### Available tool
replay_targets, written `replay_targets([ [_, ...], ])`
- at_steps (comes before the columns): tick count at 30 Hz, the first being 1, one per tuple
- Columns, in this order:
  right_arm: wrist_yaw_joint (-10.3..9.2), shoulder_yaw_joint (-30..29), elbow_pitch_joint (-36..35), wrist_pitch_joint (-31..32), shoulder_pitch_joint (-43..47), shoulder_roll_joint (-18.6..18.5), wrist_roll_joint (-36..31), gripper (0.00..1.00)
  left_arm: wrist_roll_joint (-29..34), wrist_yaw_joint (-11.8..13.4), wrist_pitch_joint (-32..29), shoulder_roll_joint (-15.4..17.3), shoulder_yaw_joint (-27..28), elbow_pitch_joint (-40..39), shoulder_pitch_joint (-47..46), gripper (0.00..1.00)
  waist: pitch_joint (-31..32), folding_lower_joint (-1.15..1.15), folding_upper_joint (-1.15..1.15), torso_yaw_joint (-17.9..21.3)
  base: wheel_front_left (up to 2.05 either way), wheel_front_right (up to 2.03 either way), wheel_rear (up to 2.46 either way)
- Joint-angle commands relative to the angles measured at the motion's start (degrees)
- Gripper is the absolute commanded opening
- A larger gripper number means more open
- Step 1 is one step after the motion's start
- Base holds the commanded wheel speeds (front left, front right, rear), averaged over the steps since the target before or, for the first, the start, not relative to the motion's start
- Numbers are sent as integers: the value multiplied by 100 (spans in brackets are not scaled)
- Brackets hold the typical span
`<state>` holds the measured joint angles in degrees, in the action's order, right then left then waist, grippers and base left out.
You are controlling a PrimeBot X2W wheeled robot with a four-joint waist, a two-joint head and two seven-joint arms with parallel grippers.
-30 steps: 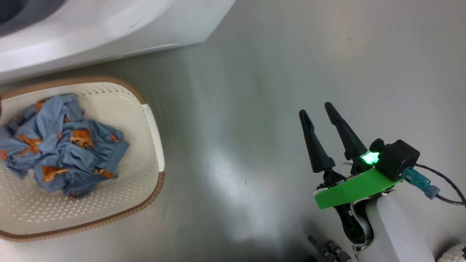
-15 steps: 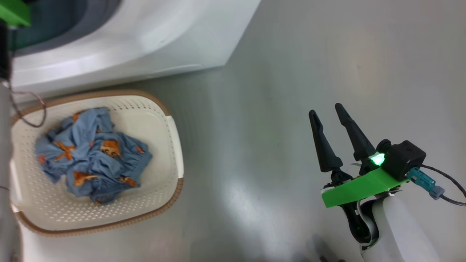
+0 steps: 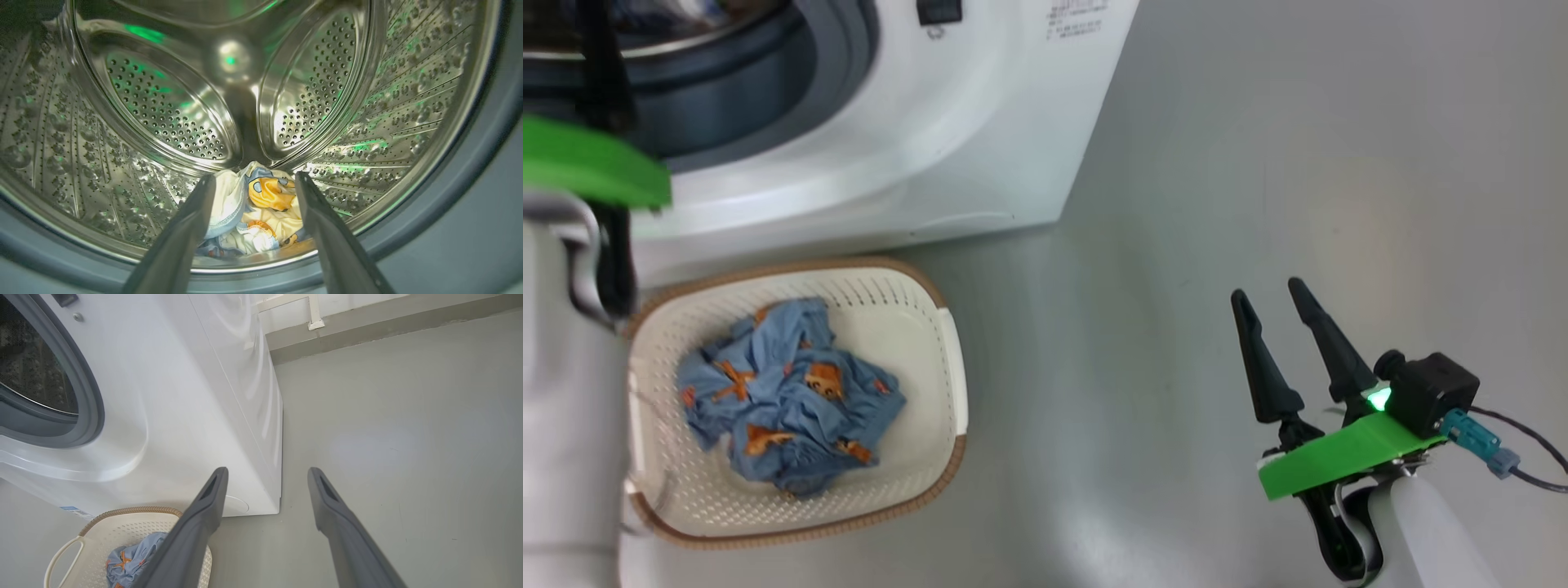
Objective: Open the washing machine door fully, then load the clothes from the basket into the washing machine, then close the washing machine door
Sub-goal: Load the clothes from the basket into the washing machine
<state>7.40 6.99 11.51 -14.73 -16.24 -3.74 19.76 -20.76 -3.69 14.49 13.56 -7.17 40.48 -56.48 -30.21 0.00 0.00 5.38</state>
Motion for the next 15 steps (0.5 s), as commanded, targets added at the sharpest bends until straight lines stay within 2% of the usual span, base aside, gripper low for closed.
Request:
replay_targets([
  [1,9,125,-80,-27,207,-3,-51,100,21,84,49,217,190,-349,345,100,329,0,0,-69,0,0,0],
  [15,9,120,43,-27,631,-92,-18,100,317,376,51,-119,603,-2147,2759,100,1393,0,0,-53,0,0,0],
])
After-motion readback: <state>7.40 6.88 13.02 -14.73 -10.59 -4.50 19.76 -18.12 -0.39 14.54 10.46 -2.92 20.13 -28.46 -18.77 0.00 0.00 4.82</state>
